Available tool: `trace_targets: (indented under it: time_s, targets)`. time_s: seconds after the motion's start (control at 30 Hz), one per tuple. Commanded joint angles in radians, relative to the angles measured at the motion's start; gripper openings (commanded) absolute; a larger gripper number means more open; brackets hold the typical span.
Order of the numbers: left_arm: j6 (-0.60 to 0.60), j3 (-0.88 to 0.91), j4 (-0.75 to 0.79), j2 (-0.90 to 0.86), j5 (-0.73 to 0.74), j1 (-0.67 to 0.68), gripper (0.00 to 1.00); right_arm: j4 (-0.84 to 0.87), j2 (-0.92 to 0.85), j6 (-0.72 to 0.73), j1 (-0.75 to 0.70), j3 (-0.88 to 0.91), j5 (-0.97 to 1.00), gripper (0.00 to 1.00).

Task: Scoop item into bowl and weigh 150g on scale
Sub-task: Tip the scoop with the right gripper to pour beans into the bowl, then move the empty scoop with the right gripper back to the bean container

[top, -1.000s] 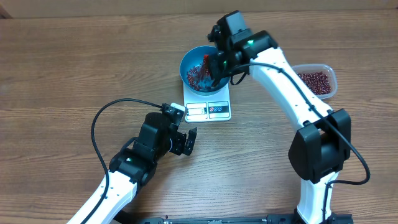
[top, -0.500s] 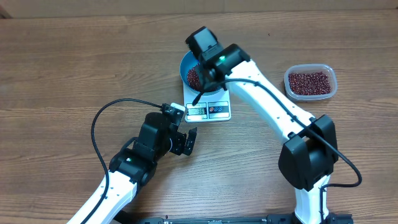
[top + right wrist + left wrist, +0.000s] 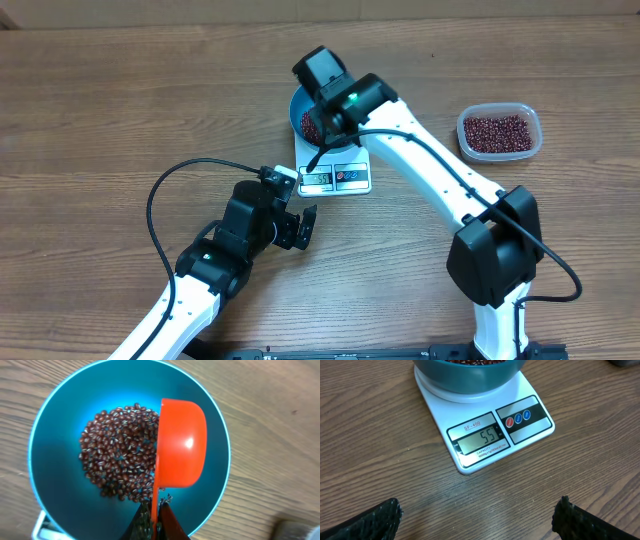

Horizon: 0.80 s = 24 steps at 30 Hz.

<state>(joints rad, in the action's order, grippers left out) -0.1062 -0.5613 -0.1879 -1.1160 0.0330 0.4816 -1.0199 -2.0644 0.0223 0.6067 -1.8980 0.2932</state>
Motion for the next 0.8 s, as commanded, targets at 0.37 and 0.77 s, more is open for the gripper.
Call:
trace_targets:
  time_s: [0.37,0.77]
  targets:
    - [-0.014,0.004,0.002,-0.008,-0.007,-0.004,1.0,-0.146,0.34,0.002,-0.451,-0.034,-0.34,0.04]
    - [-0.014,0.004,0.002,-0.008,-0.007,-0.004,1.0,-0.301,0.335,-0.056,-0.814,0.021,-0.34,0.04]
